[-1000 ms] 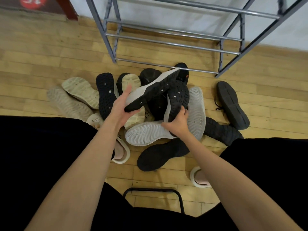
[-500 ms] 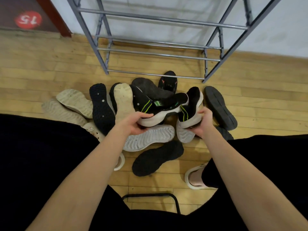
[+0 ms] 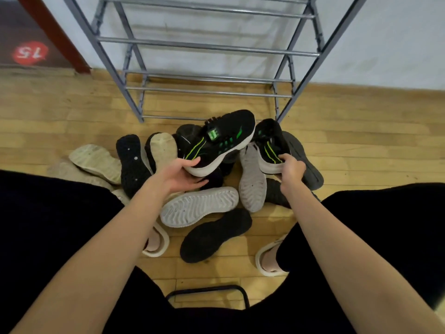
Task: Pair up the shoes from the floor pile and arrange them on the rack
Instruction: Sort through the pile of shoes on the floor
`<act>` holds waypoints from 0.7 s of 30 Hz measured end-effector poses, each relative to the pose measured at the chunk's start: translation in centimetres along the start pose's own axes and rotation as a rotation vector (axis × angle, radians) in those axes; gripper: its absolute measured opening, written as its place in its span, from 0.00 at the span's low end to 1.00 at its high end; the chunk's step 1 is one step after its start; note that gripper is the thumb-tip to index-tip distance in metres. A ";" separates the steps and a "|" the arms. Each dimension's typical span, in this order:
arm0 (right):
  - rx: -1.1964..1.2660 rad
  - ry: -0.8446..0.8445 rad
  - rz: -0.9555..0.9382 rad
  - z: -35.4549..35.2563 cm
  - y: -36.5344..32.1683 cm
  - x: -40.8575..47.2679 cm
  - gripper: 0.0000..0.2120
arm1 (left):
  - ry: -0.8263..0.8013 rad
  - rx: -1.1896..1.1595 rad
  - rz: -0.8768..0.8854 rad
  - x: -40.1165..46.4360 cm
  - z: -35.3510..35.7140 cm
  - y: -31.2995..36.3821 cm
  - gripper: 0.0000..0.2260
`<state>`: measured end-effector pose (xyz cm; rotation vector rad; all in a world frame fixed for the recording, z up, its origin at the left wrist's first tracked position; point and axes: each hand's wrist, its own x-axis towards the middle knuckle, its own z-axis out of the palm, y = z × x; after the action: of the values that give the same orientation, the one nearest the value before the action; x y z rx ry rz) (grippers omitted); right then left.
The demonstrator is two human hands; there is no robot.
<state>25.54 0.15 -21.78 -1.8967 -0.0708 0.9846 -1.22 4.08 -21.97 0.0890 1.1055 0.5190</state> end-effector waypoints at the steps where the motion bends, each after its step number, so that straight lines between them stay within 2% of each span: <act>1: -0.037 -0.034 -0.010 -0.1 -0.3 0.2 0.14 | -0.006 -0.039 -0.007 0.0 0.3 0.1 0.11; 5: -0.086 -0.098 -0.035 0.4 -1.1 2.3 0.14 | 0.070 -0.032 0.051 1.1 2.1 -0.4 0.07; 8: -0.037 -0.147 0.039 1.4 -1.2 4.7 0.13 | 0.111 -0.106 0.087 3.0 2.7 -0.6 0.12; 13: -0.103 -0.140 -0.048 3.8 -1.6 9.5 0.09 | 0.128 -0.263 0.142 7.5 4.1 1.2 0.19; 17: -0.008 -0.149 -0.049 6.8 -2.8 14.1 0.08 | 0.112 -0.321 0.213 12.4 6.0 4.0 0.19; 21: 0.135 -0.168 -0.006 9.7 -3.6 17.0 0.13 | 0.075 -0.338 0.293 17.1 7.1 5.7 0.25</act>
<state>31.82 16.46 -31.30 -1.6883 -0.1059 1.1155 8.77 17.95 -31.07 -0.0656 1.0687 0.9716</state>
